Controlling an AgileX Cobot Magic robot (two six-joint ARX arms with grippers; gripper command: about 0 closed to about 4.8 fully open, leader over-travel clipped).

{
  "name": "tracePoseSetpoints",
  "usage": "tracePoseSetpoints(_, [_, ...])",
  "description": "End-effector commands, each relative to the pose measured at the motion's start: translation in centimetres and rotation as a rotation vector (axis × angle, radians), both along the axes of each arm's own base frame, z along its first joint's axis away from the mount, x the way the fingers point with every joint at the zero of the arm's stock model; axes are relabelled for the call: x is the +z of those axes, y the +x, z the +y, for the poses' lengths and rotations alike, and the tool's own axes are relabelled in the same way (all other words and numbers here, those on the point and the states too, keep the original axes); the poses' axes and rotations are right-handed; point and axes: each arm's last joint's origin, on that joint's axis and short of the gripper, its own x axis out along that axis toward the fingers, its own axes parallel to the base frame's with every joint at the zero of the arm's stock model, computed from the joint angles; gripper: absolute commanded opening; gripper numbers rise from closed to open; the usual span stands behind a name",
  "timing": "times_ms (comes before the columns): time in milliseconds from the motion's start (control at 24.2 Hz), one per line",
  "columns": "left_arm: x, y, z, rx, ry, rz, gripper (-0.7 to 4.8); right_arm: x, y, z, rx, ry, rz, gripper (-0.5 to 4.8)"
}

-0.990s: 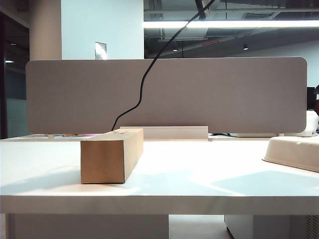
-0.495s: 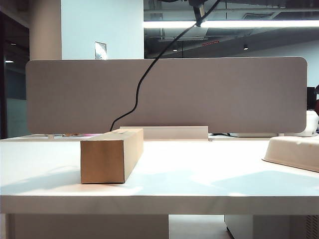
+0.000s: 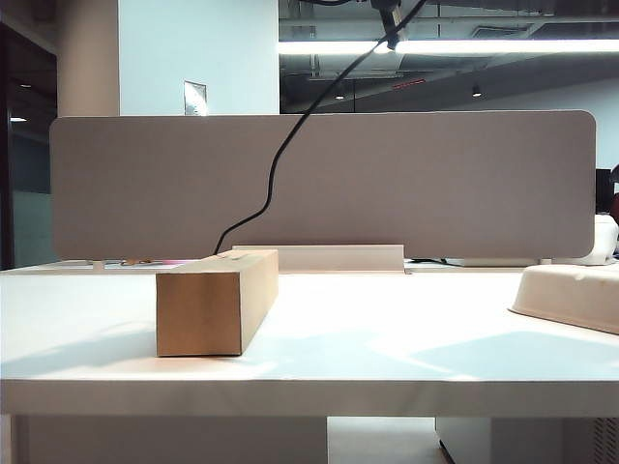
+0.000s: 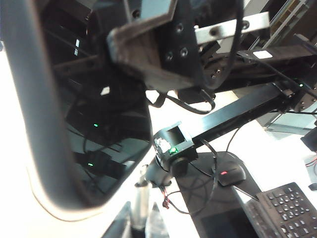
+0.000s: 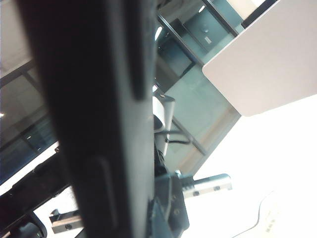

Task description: Pick up the charging cable and the phone, plug the charging cable into the charging port on the phone, and finally place them back on the table.

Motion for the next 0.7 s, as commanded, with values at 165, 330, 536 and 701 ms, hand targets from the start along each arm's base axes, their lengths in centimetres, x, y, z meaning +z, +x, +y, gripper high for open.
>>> tracePoseSetpoints(165, [0.19, 0.62, 0.21, 0.013, -0.011, 0.015, -0.06, 0.57, -0.22, 0.02, 0.009, -0.011, -0.051, -0.05])
tracePoseSetpoints(330, [-0.21, 0.25, 0.39, 0.005, 0.012, 0.022, -0.06, 0.52, -0.09, -0.01, -0.007, -0.006, -0.050, -0.05])
tracePoseSetpoints(536, [-0.24, 0.44, 0.24, 0.005, 0.001, 0.009, -0.06, 0.53, -0.08, -0.02, -0.008, -0.005, -0.050, -0.05])
tracePoseSetpoints(701, [-0.34, 0.74, -0.07, 0.012, 0.001, 0.023, -0.06, 0.49, -0.10, 0.02, 0.009, -0.013, -0.049, -0.05])
